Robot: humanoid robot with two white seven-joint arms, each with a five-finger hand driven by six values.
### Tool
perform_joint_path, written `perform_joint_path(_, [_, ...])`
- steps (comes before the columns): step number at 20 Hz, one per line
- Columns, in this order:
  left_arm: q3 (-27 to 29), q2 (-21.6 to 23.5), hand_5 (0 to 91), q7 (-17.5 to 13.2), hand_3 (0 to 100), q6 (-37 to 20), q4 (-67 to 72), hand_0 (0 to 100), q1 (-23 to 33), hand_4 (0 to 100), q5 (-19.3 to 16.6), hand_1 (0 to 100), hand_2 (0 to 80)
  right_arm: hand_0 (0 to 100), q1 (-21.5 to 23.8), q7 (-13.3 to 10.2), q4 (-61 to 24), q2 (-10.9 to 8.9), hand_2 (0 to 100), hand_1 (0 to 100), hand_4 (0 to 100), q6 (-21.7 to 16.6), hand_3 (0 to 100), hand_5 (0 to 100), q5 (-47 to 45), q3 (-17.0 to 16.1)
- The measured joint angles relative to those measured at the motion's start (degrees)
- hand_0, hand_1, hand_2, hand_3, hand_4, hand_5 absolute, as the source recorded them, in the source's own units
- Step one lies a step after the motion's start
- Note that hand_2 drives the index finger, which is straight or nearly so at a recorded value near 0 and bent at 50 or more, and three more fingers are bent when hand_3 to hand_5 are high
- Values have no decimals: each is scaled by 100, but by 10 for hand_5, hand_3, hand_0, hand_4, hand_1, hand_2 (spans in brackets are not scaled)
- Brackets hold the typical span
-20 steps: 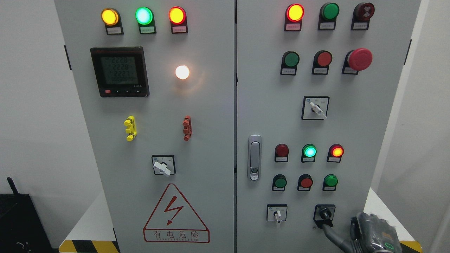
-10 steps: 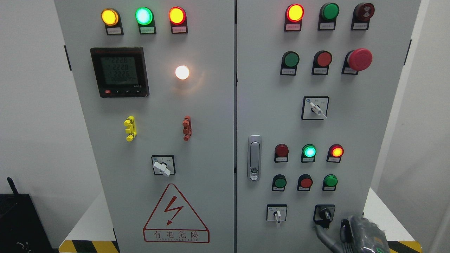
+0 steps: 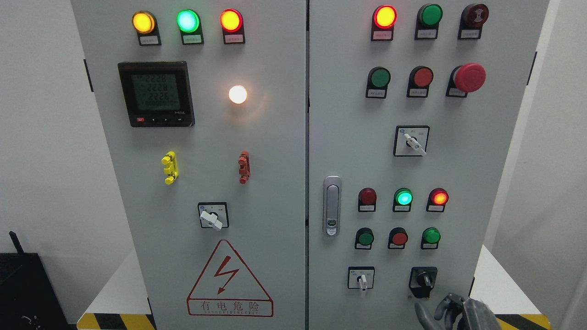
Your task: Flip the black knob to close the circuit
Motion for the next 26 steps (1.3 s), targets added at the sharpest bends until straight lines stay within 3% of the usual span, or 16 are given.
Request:
perform_joint_path(1, [0,0,0,0,0,0,0,120,0,0,0,556,0,0,147,160,-84,5,110,165,161,-22,237,37,-339,-20])
perform_joint_path(2, [0,0,0,0,0,0,0,120,0,0,0,556,0,0,288,368,-178,9,19,146,47,-48,126,0,-742,-42])
perform_joint_path(3, [0,0,0,0,0,0,0,120,0,0,-1,556,0,0,438,584,-266,15,0,120,0,-97,55,0,-1129,-71])
perform_joint_path(6, [0,0,0,0,0,0,0,120,0,0,-3,556,0,0,814,1116,-485,27,0,77,0,-305,0,0,-2055,-188])
perform_joint_path(9, [0,0,0,0,0,0,0,120,1,0,-5,556,0,0,1166,1451,-653,33,0,23,0,-529,0,0,-2873,-312])
perform_joint_path(15, [0,0,0,0,0,0,0,120,3,0,-6,556,0,0,1756,1615,-879,34,0,0,0,-825,0,0,-4066,-483])
perform_joint_path(26, [0,0,0,0,0,0,0,120,3,0,-7,556,0,0,2334,2081,-1084,18,0,2,0,-1003,0,0,-4873,-629])
